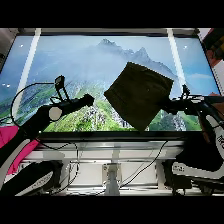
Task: Fold the clothes and pants, and hang the long-sleeved shirts on hangers.
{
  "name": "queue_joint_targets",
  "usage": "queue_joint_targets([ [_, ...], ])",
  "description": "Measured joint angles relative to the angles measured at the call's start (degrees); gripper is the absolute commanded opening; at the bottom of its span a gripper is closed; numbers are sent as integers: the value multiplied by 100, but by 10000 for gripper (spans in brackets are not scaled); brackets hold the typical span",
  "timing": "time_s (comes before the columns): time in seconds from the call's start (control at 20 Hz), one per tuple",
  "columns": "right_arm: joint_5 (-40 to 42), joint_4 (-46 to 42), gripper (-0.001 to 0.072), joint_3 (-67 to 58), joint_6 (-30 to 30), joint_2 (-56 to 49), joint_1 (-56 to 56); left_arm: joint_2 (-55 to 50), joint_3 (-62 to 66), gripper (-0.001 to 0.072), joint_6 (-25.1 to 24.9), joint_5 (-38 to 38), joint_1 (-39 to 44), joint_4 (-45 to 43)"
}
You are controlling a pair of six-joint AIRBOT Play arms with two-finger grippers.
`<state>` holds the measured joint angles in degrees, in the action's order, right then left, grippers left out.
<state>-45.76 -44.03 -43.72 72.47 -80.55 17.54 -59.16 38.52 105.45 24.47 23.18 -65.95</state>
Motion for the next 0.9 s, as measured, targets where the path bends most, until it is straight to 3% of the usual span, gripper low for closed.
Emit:
queue_joint_targets([
  [0.55, -621, -1261, 351, -284, 393, 157, 192, 0, 0, 692, 2, 2, 0, 55],
  [0.9, -254, -568, 346, 98, 448, 131, 205, 0, 0, 692, 4, 4, 0, 63],
])
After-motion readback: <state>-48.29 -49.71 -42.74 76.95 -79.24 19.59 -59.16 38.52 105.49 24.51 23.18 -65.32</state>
